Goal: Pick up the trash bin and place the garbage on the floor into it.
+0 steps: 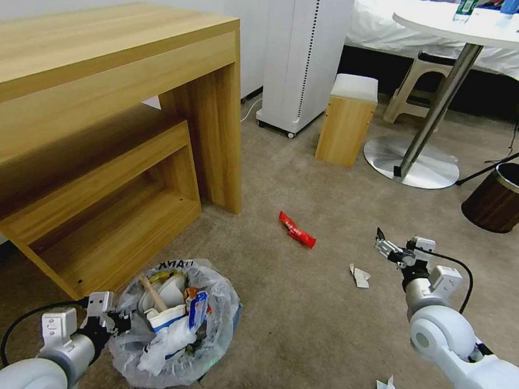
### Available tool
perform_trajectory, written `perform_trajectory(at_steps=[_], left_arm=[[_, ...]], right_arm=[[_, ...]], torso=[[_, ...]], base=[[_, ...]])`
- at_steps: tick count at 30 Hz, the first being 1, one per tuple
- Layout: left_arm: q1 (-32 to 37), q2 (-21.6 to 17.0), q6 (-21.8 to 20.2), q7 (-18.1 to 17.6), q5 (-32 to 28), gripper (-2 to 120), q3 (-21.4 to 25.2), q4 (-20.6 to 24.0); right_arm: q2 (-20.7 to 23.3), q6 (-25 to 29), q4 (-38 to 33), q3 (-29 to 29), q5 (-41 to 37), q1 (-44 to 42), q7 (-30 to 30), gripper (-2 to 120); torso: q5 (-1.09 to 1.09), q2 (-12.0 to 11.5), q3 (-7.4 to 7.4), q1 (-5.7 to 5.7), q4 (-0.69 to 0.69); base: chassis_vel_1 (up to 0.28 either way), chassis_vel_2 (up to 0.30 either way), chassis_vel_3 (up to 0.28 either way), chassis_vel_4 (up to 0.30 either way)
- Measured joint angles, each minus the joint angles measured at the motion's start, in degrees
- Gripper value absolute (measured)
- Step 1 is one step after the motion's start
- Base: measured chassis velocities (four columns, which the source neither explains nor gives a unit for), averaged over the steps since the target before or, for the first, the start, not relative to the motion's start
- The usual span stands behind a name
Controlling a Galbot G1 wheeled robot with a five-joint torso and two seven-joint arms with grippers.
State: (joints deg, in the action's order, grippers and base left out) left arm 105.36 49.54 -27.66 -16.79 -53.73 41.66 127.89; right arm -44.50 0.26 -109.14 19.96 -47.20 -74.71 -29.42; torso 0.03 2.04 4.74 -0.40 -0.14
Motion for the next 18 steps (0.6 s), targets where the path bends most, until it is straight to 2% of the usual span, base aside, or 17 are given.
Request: perform_trajectory(at_steps=[18], left_arm=[[1.76,0.91,0.37,0.37,1.06,0,0.58,0.68]], right_arm=[[-0.91,0.53,0.34,-0.03,0.83,-1.05,0.48,100]], torso=[[0.0,0.0,0.0,0.0,0.0]], base=[[-0.033,-0.035,-0.033,-0.039]])
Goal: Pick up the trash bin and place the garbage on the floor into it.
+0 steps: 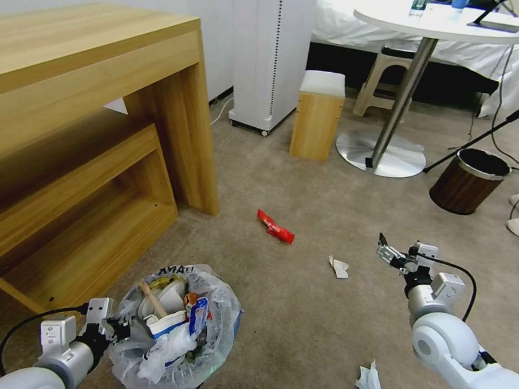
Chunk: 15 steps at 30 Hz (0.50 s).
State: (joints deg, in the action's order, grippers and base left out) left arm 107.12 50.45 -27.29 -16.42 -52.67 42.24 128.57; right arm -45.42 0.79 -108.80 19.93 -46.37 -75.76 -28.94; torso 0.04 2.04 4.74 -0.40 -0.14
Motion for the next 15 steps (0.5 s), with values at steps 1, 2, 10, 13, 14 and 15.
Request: perform_trajectory(at_steps=[1,2,10,13,14,15], left_arm=[[0.0,0.03,0.02,0.01,0.03,0,0.0,-0.02],[0.0,0.03,0.02,0.01,0.03,0,0.0,-0.02],[0.36,1.09,0.23,0.19,0.84,0,-0.25,-0.36],[0.37,1.51,0.55,0.22,1.1,0,-0.52,-0.45],[0.34,1.58,0.61,0.23,1.15,0,-0.61,-0.49],[0.29,1.58,0.64,0.24,1.15,0,-0.72,-0.63]], right_arm=[[-0.02,0.01,0.04,-0.04,0.01,-0.01,0.0,100],[-0.02,0.01,0.04,-0.04,0.01,-0.01,0.0,100],[-0.13,-0.02,0.61,-1.97,-1.84,-0.09,0.13,100],[-0.84,-1.37,0.78,-4.14,-4.86,0.26,-0.91,100],[-1.11,-1.84,1.09,-5.28,-5.76,0.53,-1.43,100],[-1.56,-2.55,1.52,-7.06,-7.28,0.94,-1.91,100]], torso=[[0.0,0.0,0.0,0.0,0.0],[0.0,0.0,0.0,0.0,0.0],[0.0,0.0,0.0,0.0,0.0],[0.01,0.0,0.0,0.0,-0.02],[0.01,0.0,0.0,0.0,-0.01],[-0.01,0.0,0.0,0.0,-0.01]], base=[[0.0,0.0,0.0,0.0],[0.0,0.0,0.0,0.0],[-0.007,-0.003,-0.005,-0.005],[0.0,0.0,0.0,0.0],[0.0,0.0,0.0,0.0],[0.0,0.0,0.0,0.0]])
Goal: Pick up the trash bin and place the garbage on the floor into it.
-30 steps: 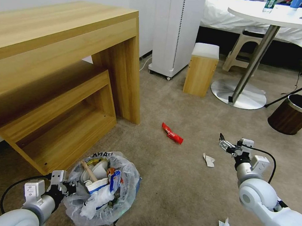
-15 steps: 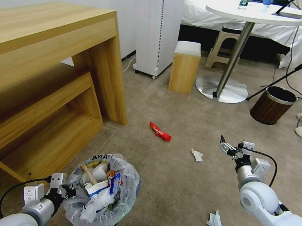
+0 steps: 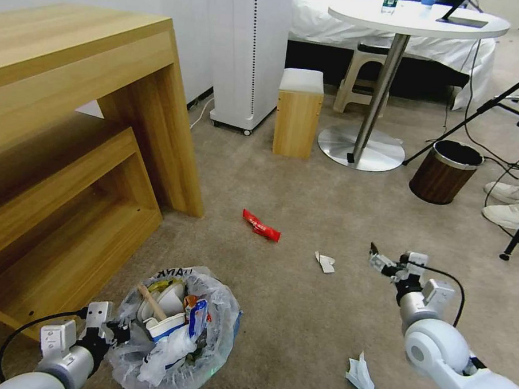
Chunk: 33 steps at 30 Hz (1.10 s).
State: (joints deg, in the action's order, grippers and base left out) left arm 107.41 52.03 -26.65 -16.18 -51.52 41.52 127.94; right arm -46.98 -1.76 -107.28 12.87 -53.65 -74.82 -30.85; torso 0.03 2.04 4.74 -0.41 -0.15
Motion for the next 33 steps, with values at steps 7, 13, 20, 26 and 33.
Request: perform_trajectory(at_steps=[7,13,20,26,33], left_arm=[[-0.63,-0.59,0.11,-0.01,0.03,0,-0.07,-0.93],[-1.31,-0.95,0.11,-0.14,0.03,0,-0.74,-1.66],[-2.07,-1.28,0.12,-0.28,0.24,0,-1.33,-2.6],[-2.54,-0.55,0.17,-0.28,0.74,0,-1.89,-2.82],[-1.95,0.59,0.76,-0.11,1.79,0,-1.47,-2.96]], right_arm=[[-1.69,-5.22,-0.76,-6.21,-9.45,-0.12,-3.52,100],[-0.94,-8.83,-4.66,-7.24,-15.73,-2.83,-5.48,100],[1.77,-20.61,-13.03,-3.62,-24.31,-7.11,-10.24,100],[4.02,-27.04,-17.7,-3.26,-25.44,-10.68,-16.15,100],[8.18,-32.22,-20.51,-3.92,-28.39,-13.01,-23.19,100]], torso=[[0.02,0.0,0.0,0.0,0.03],[0.02,0.0,0.0,0.0,0.0],[0.02,0.0,0.0,0.0,0.0],[0.01,0.0,0.0,0.0,0.02],[0.01,0.0,0.0,0.0,0.02]], base=[[0.0,0.0,0.0,0.0],[0.0,0.0,0.0,0.0],[0.0,0.0,0.0,0.0],[0.0,0.0,0.0,0.0],[0.0,0.0,0.0,0.0]])
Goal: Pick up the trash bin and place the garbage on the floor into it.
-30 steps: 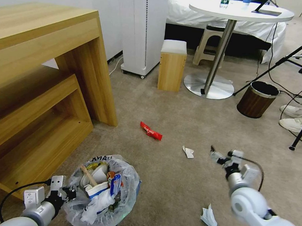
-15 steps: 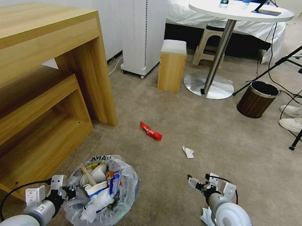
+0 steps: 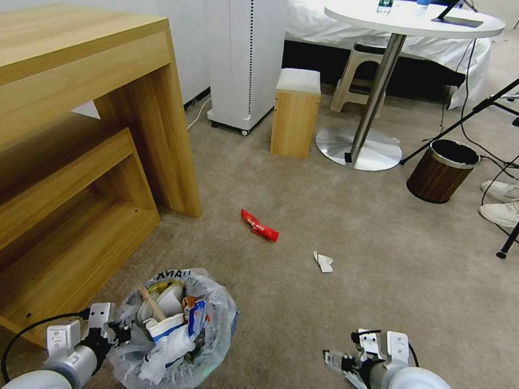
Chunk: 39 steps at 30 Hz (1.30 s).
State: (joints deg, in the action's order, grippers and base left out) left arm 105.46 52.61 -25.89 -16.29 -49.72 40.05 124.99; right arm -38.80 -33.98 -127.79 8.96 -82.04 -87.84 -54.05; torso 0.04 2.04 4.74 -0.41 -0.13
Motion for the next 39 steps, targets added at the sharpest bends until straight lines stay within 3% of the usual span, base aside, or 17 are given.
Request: perform_trajectory(at_steps=[11,21,32,39], left_arm=[[-1.58,-0.55,0.32,0.26,-0.45,0,-0.53,-1.61],[-1.69,-0.58,0.71,0.58,-0.57,0,-0.55,-2.41],[-1.52,-0.58,0.98,0.61,-0.55,0,-0.41,-2.49],[-1.23,-0.29,1.16,0.53,-0.47,0,-0.42,-2.29]], right_arm=[[-0.09,-1.29,8.62,-4.64,3.31,-0.68,0.19,100],[-1.56,1.89,18.46,-10.55,11.75,4.24,3.77,93],[0.18,3.7,22.48,-12.55,17.6,6.67,8.72,92],[0.28,6.57,25.08,-14.51,22.61,7.62,11.91,82]], torso=[[-0.02,0.0,0.0,0.0,-0.02],[-0.01,0.0,0.0,0.0,-0.01],[0.0,0.0,0.0,0.0,-0.01],[-0.02,0.0,0.0,-0.01,-0.01]], base=[[0.0,0.0,0.0,0.0],[0.0,0.0,0.0,0.0],[0.0,0.0,0.0,0.0],[0.0,0.0,0.0,0.0]])
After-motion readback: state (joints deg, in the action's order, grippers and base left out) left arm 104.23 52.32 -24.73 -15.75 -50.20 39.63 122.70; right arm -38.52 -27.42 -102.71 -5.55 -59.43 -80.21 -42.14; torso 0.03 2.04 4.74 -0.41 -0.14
